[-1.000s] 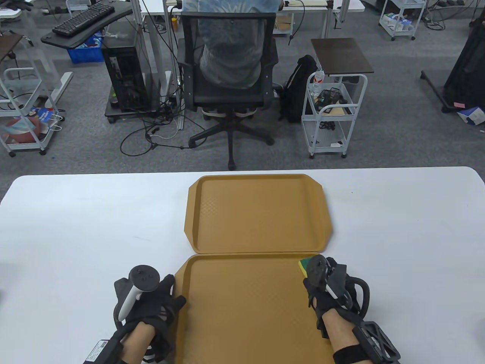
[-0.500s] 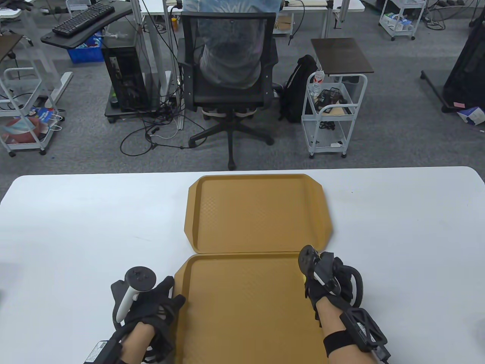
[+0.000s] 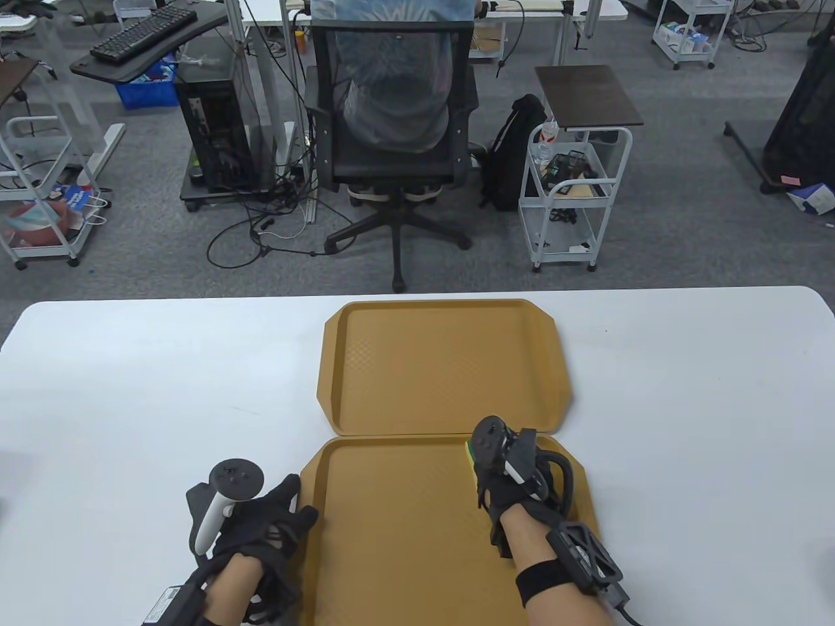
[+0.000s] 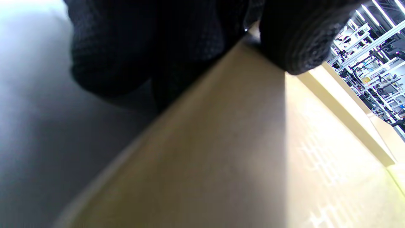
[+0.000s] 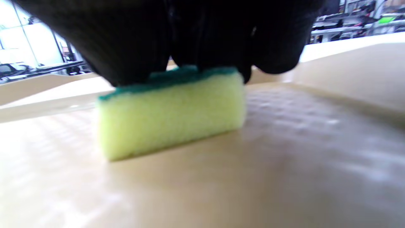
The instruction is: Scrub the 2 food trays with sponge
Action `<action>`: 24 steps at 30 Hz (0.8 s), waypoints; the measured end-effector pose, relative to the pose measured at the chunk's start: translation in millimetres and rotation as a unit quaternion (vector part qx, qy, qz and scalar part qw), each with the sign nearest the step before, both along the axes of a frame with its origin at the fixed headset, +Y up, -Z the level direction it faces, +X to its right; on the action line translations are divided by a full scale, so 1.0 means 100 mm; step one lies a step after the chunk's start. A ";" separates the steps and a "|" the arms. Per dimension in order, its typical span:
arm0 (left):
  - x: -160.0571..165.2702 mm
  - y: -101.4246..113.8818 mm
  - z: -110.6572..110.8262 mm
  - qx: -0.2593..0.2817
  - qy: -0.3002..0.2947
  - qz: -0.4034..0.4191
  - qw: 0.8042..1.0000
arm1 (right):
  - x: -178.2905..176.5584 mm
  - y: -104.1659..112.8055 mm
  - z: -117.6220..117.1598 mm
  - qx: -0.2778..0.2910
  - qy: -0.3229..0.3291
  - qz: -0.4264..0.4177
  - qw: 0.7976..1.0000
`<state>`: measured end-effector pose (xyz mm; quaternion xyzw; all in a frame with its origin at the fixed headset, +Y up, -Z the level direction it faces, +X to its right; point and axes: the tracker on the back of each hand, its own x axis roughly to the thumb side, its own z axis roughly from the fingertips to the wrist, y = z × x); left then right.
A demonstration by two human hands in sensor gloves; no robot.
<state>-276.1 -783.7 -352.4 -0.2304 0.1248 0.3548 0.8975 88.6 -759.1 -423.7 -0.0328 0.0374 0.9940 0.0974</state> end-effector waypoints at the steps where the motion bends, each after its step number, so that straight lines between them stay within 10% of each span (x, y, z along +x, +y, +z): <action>1: 0.00 0.00 0.00 0.000 0.001 0.000 1.000 | -0.03 0.00 0.00 0.000 0.002 -0.003 1.000; 24: -0.02 -0.04 0.00 0.000 0.010 0.016 1.000 | -1.57 -0.08 -0.02 -0.002 0.107 -0.089 0.990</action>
